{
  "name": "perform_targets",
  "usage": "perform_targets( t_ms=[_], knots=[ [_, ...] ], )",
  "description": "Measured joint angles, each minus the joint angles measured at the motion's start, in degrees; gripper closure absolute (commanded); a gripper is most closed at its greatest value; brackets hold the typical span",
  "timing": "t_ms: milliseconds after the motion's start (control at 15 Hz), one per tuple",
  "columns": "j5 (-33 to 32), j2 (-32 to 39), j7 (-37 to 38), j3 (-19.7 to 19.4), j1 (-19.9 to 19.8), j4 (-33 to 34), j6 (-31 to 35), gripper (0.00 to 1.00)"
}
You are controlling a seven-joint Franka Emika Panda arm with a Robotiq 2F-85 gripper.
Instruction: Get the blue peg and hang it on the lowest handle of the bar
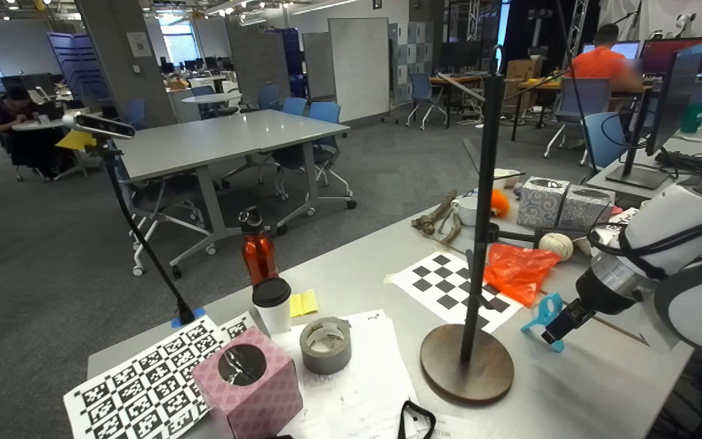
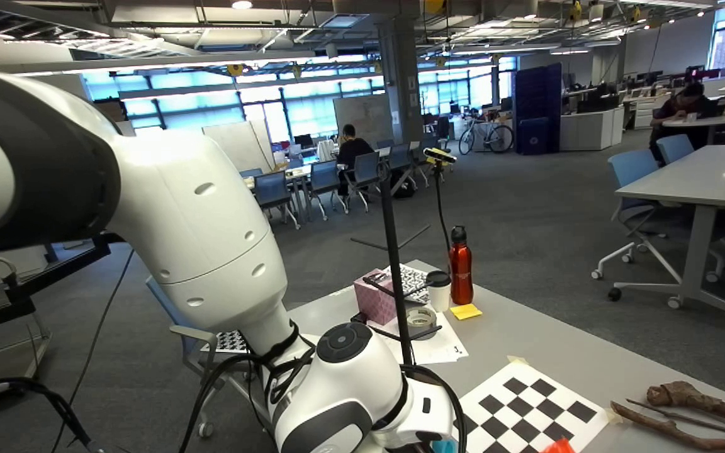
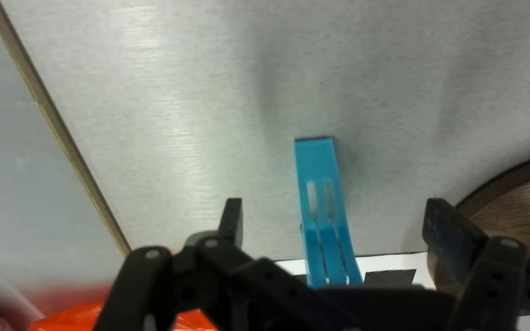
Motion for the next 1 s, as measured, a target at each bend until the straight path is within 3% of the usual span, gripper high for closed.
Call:
perform_targets(
  t_ms=[133,200,333,867,933,1000],
  knots=[
    [0.0,0.47,0.0,-0.03,0.0,0.67,0.0,0.05],
    [0.0,0.66,0.0,-0.05,0.0,0.95,0.0,0.26],
    [0.0,1.01,-0.01,-0.12,0.0,1.29,0.0,0.31],
    [0.0,2.06,-0.03,-0.5,0.0,2.44,0.0,0.92],
    [0.0,2.06,-0.03,-0.53,0.0,2.48,0.0,0.97],
    [-0.01,2.06,-0.04,-0.56,0.0,2.51,0.0,0.93]
  ],
)
